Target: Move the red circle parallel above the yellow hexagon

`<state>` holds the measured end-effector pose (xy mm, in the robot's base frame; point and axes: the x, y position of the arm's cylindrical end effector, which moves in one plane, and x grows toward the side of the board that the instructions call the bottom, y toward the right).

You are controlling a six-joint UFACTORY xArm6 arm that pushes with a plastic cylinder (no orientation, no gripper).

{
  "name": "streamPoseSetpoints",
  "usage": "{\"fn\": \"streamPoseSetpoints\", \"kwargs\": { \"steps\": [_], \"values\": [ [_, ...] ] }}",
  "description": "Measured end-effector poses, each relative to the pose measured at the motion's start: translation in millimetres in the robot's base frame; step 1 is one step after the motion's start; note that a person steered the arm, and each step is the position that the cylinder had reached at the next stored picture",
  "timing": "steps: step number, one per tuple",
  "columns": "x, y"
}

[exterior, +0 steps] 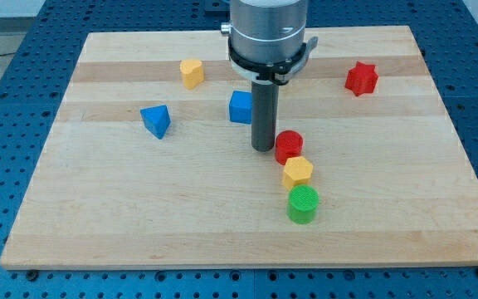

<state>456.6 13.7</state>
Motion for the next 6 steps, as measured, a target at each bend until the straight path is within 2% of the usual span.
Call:
{"fn": "streamPoseSetpoints", "kwargs": {
  "steps": [6],
  "values": [
    [3.4, 12.8]
  ]
}}
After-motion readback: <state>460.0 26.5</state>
